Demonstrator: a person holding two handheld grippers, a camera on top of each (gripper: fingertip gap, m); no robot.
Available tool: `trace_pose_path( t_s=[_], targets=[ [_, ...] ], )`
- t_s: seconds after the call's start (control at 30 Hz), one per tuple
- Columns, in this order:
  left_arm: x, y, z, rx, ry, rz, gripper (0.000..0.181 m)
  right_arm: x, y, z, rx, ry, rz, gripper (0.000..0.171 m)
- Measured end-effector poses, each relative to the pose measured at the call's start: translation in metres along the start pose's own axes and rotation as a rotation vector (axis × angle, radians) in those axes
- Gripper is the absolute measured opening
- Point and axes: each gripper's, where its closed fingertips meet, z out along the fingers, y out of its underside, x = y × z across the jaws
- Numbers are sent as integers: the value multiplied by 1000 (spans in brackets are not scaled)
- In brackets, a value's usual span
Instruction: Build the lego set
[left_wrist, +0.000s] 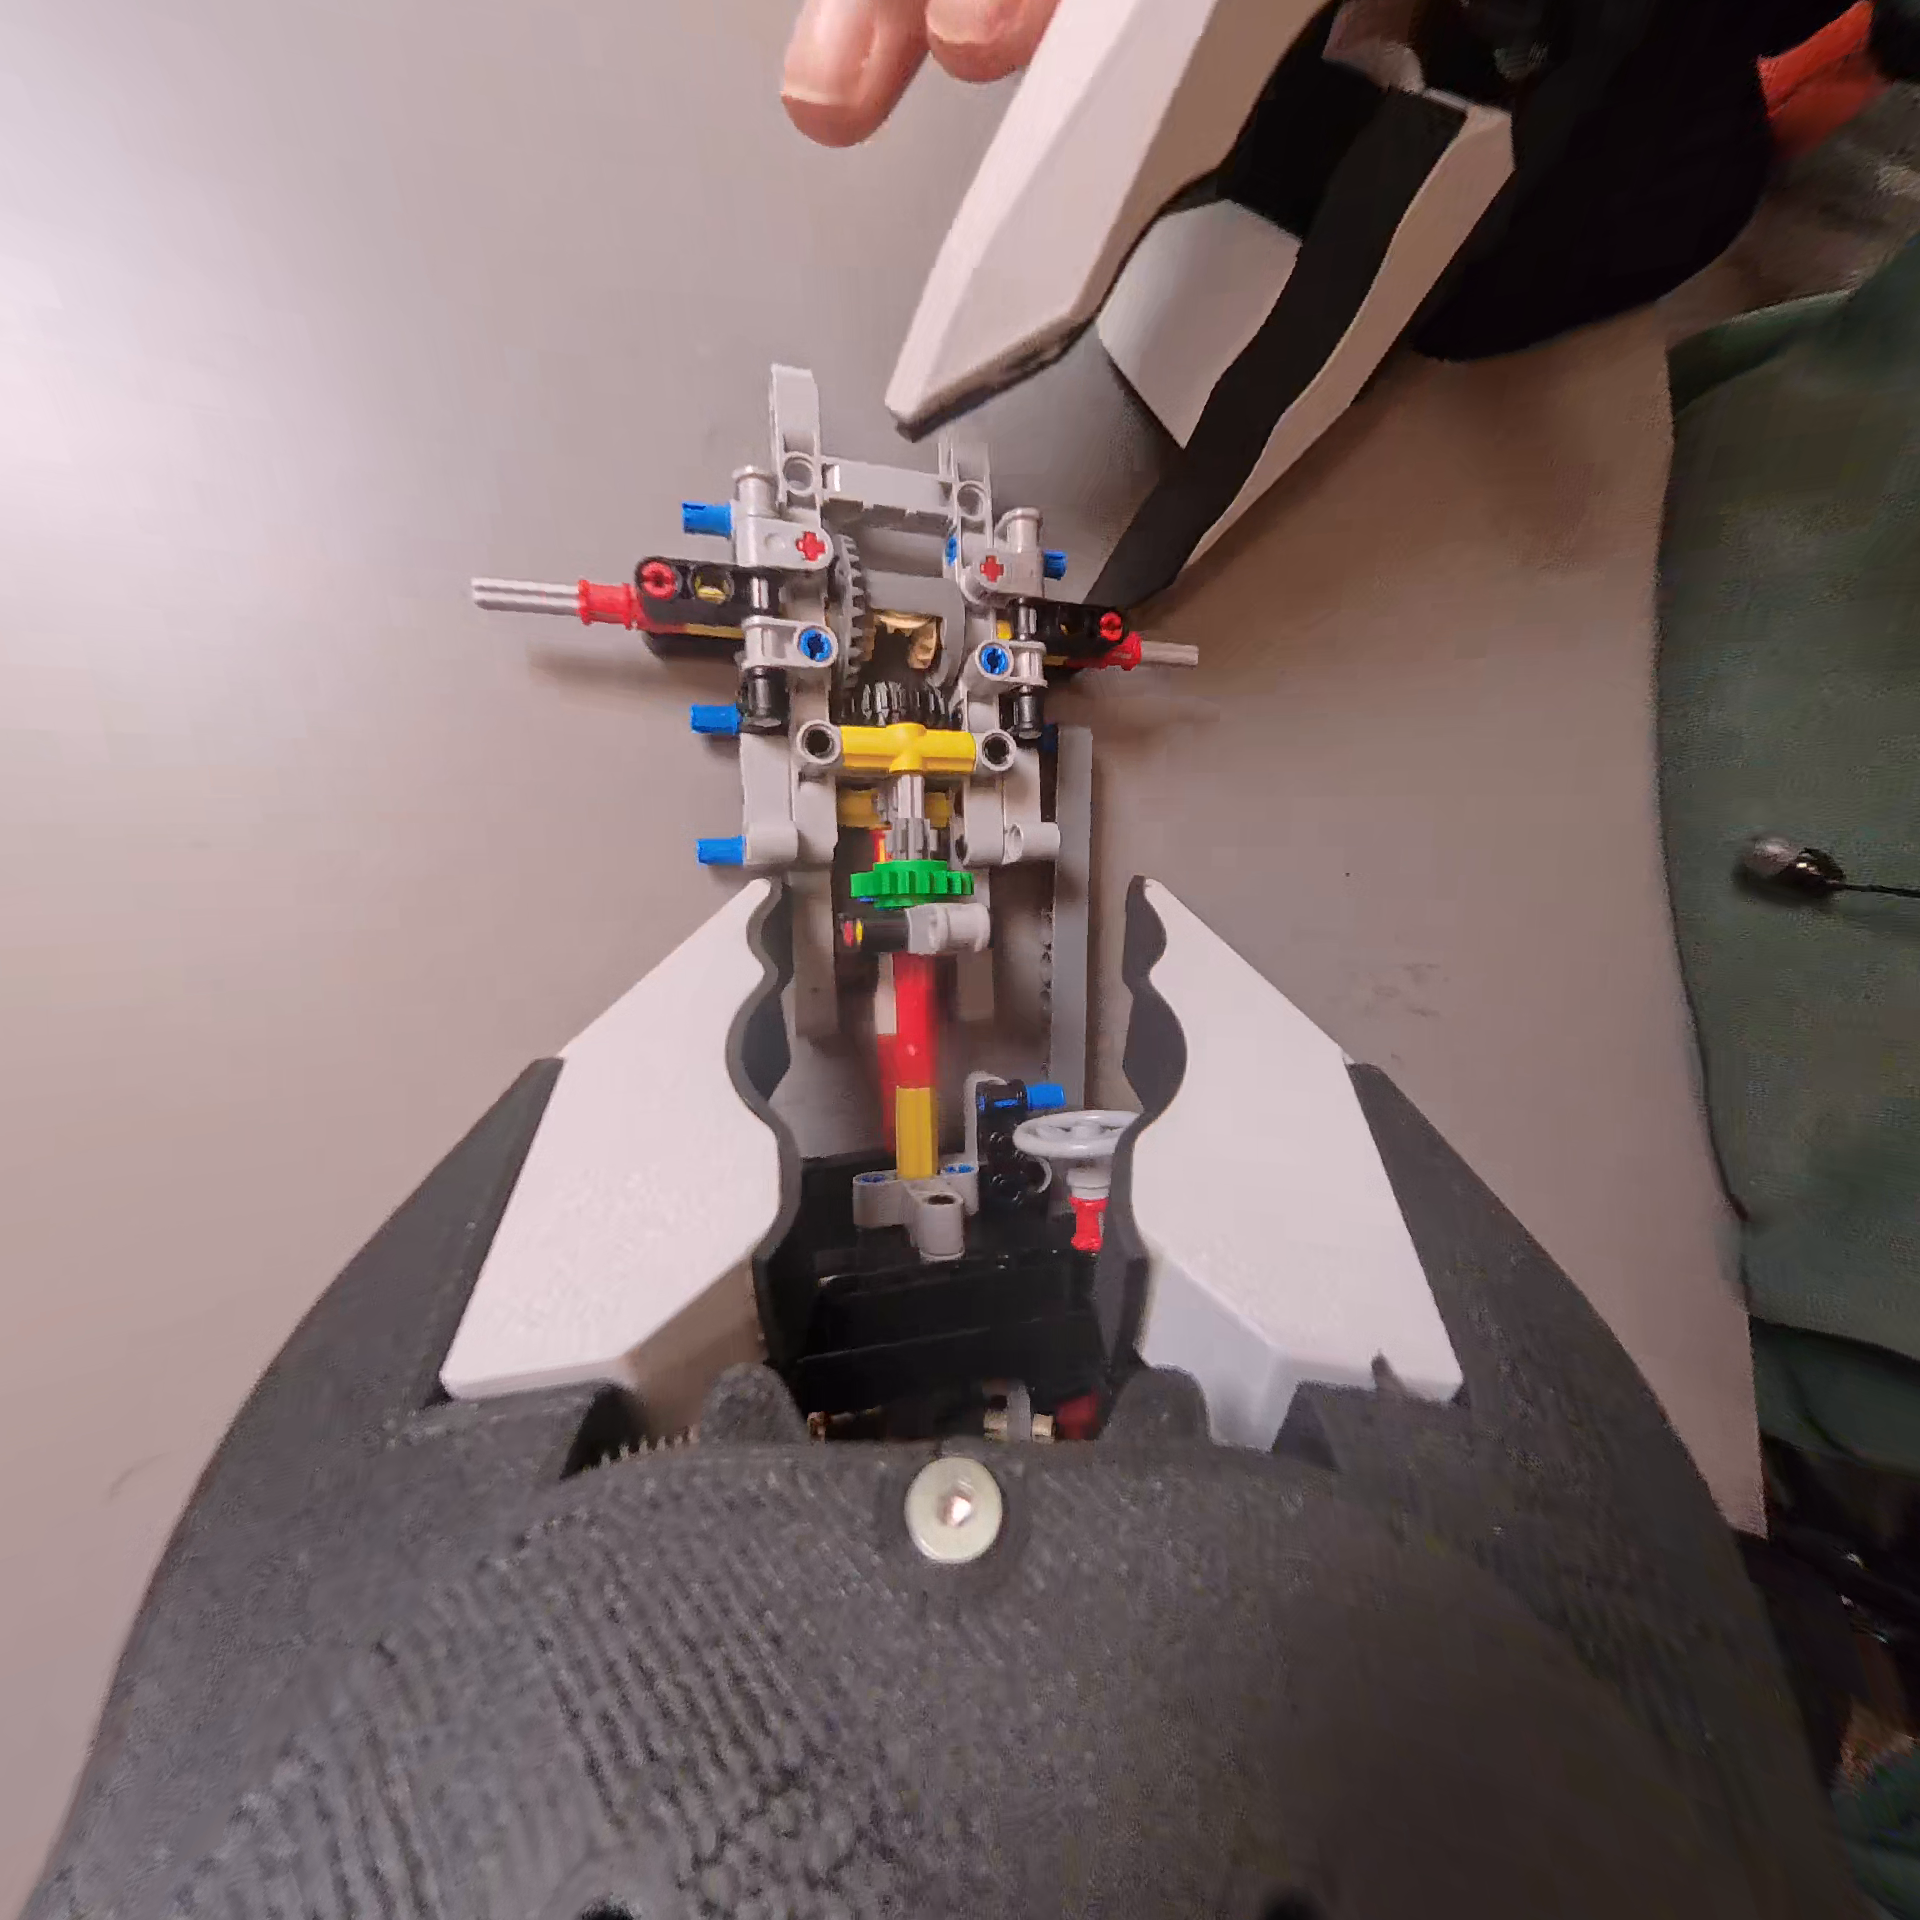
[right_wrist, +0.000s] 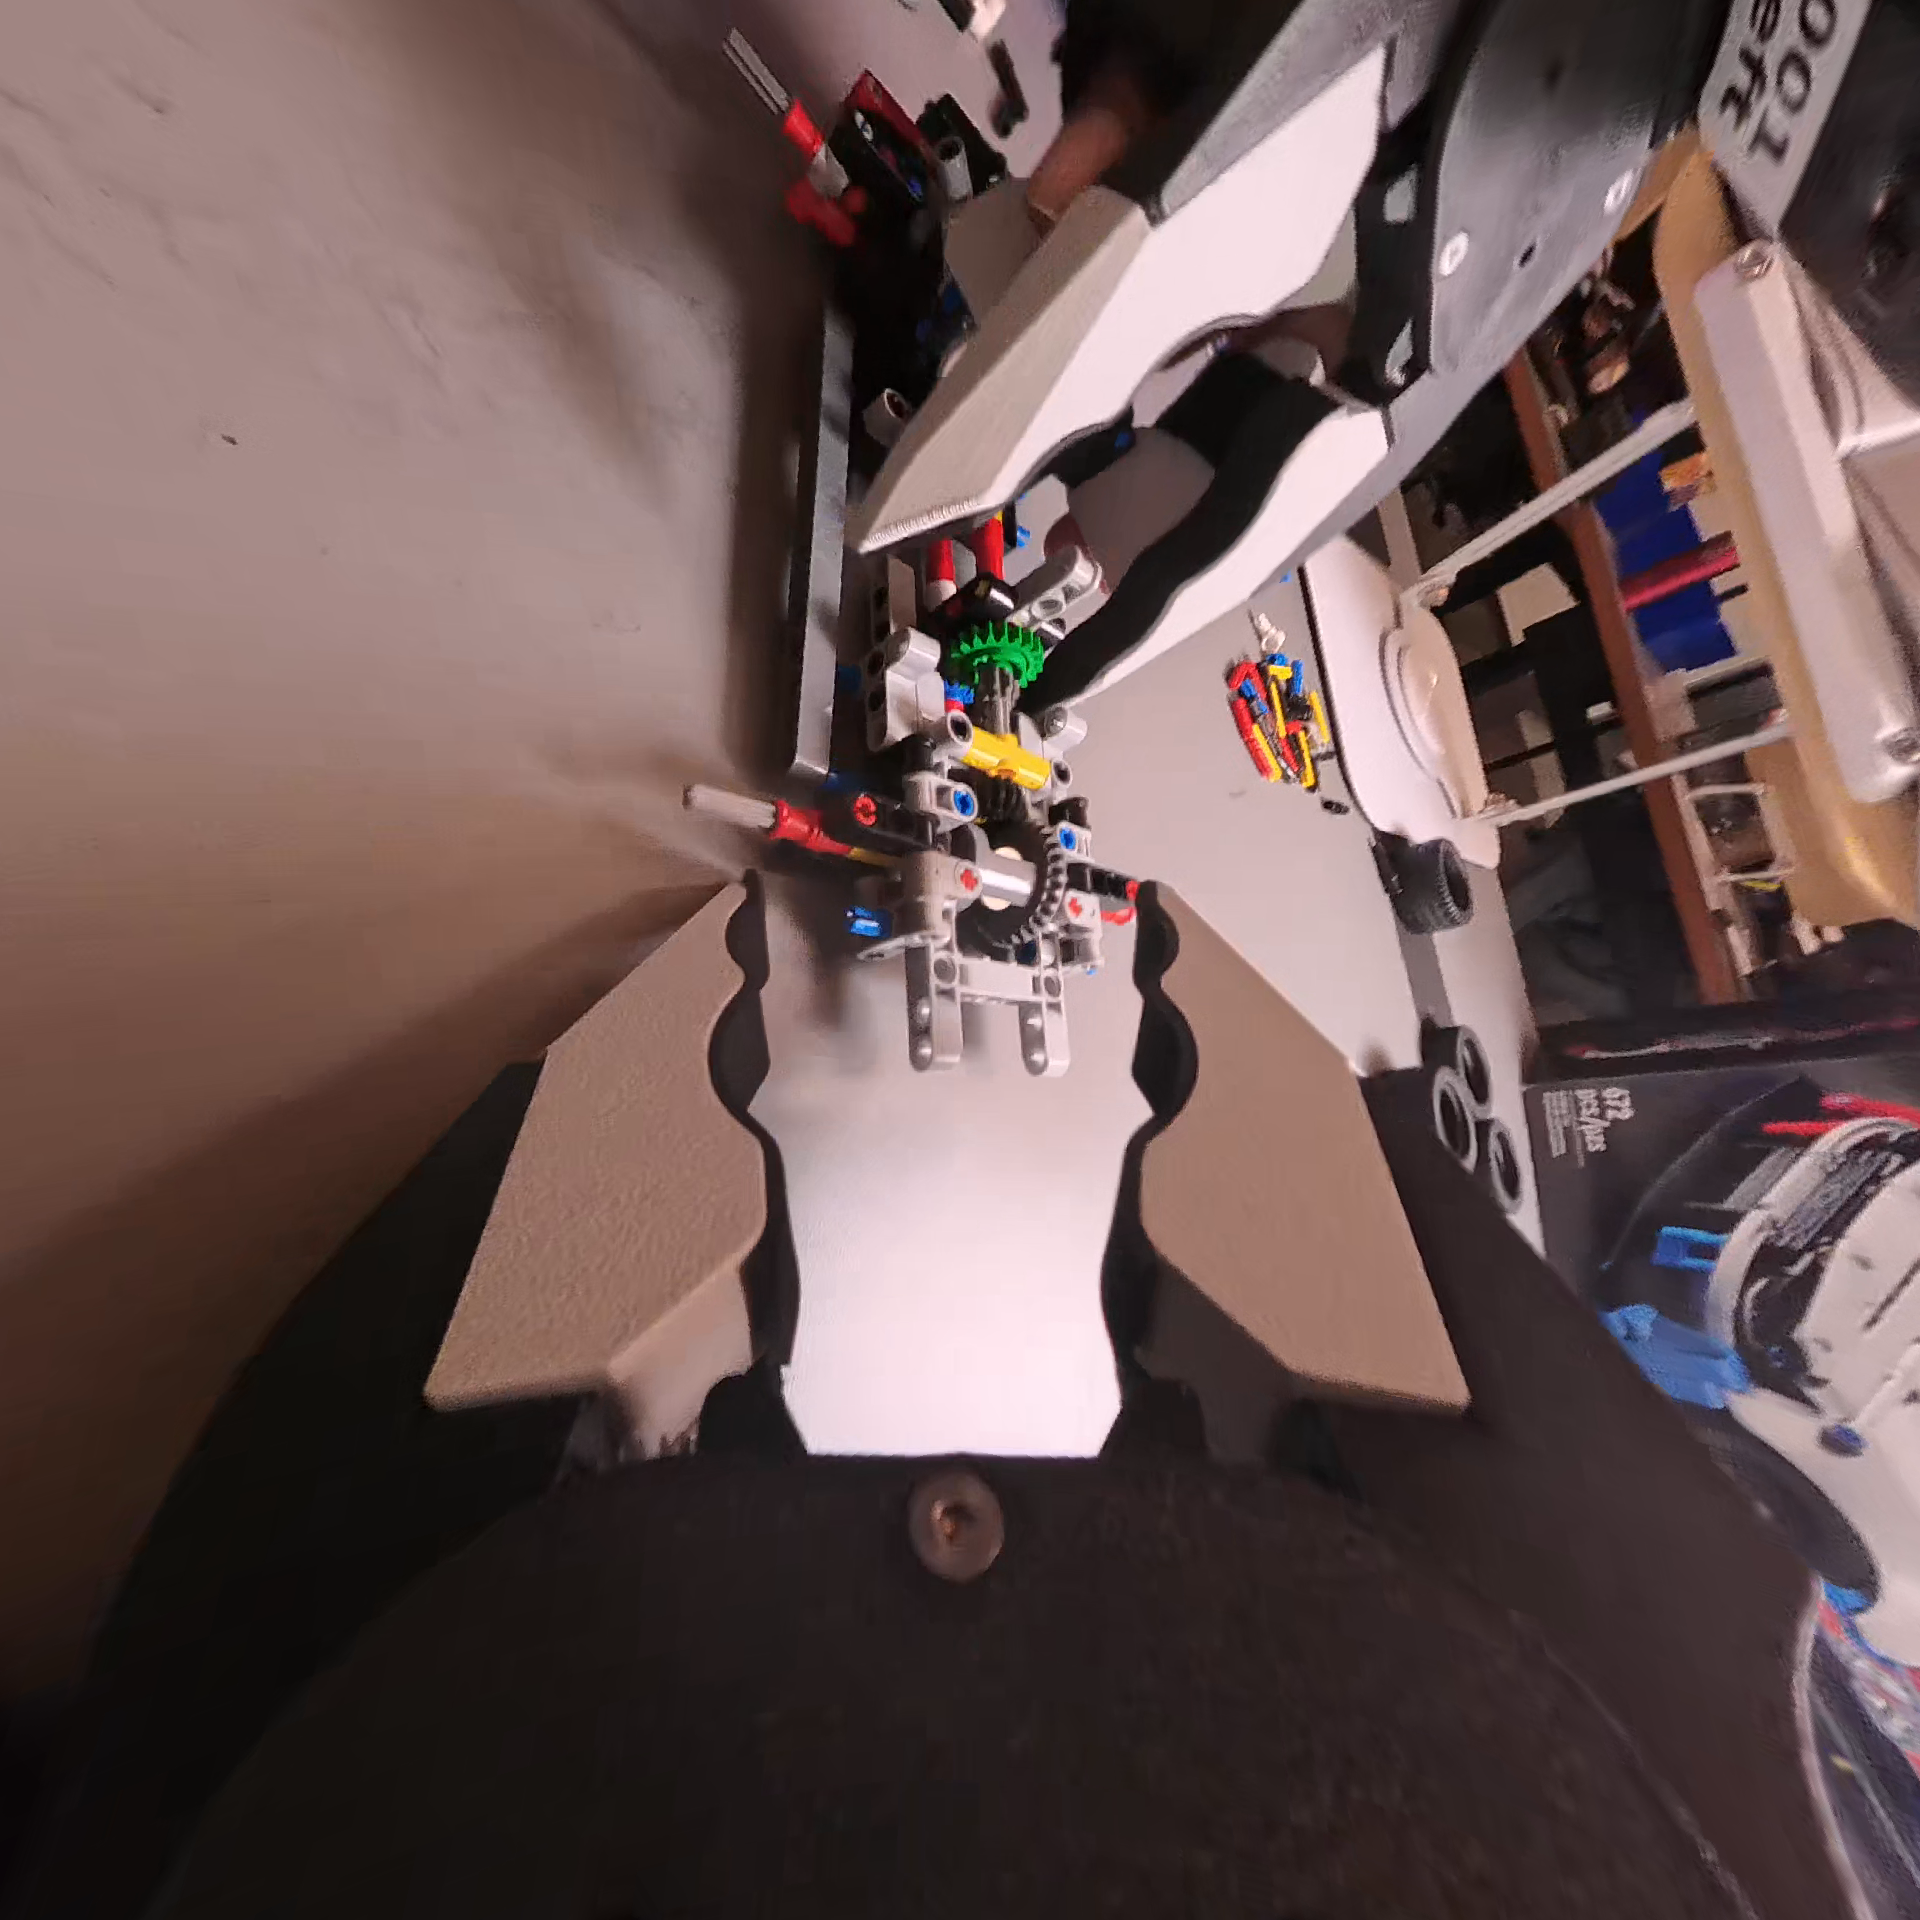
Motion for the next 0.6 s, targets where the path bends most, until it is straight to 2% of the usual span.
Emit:
trace_pose_path(
  t_s=[0.17,0.3,0.47,0.6],
  targets=[
    [1,-1,-5,26,93,-50,60,-3,-12,10,36,-6,-56,67],
    [-4,1,-9,42,136,-97,57,-10,-15,16,48,-67,-81,46],
    [-7,4,-12,61,129,-104,63,-13,-14,18,65,-122,-53,24],
    [-10,1,-15,86,63,-64,67,-12,-15,18,65,-142,-44,23]
  ],
)
